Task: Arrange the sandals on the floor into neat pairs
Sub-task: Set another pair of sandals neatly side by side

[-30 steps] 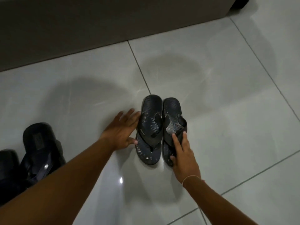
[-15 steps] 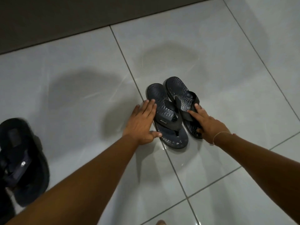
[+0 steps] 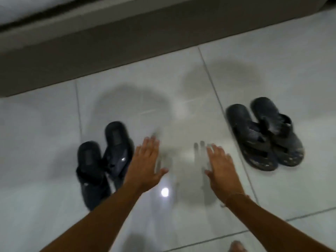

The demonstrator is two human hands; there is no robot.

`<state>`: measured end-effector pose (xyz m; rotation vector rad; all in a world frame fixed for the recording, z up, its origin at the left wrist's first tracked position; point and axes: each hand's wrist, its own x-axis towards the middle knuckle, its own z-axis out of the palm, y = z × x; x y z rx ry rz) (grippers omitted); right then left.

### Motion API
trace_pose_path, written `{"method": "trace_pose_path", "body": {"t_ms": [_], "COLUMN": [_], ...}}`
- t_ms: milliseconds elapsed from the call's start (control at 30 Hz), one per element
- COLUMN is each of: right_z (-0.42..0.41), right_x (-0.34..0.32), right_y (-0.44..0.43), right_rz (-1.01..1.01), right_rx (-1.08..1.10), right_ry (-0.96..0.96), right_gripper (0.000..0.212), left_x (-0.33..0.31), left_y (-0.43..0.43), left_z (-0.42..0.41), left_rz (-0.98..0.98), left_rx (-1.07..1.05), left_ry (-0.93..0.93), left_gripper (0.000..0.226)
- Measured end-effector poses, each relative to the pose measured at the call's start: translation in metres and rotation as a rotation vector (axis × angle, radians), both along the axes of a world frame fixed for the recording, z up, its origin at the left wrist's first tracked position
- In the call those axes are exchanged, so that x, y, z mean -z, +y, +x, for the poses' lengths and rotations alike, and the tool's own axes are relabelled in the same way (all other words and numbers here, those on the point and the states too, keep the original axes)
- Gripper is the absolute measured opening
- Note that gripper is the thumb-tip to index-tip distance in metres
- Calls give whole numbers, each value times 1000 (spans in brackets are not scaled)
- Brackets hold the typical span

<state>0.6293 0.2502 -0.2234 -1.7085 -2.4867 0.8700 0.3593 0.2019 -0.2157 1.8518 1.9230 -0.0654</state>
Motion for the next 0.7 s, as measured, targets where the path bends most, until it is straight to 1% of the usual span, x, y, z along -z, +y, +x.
{"method": "trace_pose_path", "body": {"t_ms": [67,133,233,300,367,433,467,500,567,633,700], "right_z": [-77,-148,-219,-248,-260,-267,-272,-277,-330,-331,-336], "right_x": [5,10,21,32,43,56,58,59,59,56,63], "right_y": [-23,-39,-47,-50,-57,-73,-81,-91,-121,-150,-198], "right_rz": [-69,-77,-71,-83,-103,-77,-91,-104,-88,-145,-196], "right_rx": [-138,-272,-448,-490,-510,-526,-517,-498,-504,-485,-518], "right_ry": [43,38,-84,-132,-156,-206,-223,-194,-118,-112,-155], "right_gripper": [96,102,99,104,108,109,109,108,108,108,108], "left_x": [-16,-26,-17,5,26,45,49,50,55,55,62], "left_y": [-42,-80,-119,-139,-154,-167,-170,-174,-200,-215,-254], "left_z": [-77,-144,-198,-214,-213,-217,-224,-235,-302,-318,-328], "left_rz": [-55,-146,-263,-327,-300,-194,-156,-133,-83,-102,-153], "left_rx": [-17,-43,-86,-109,-111,-113,-104,-115,-156,-68,-12], "left_ry": [94,187,220,195,154,111,122,134,144,179,196], "left_gripper": [109,117,122,124,125,122,121,120,120,120,122]}}
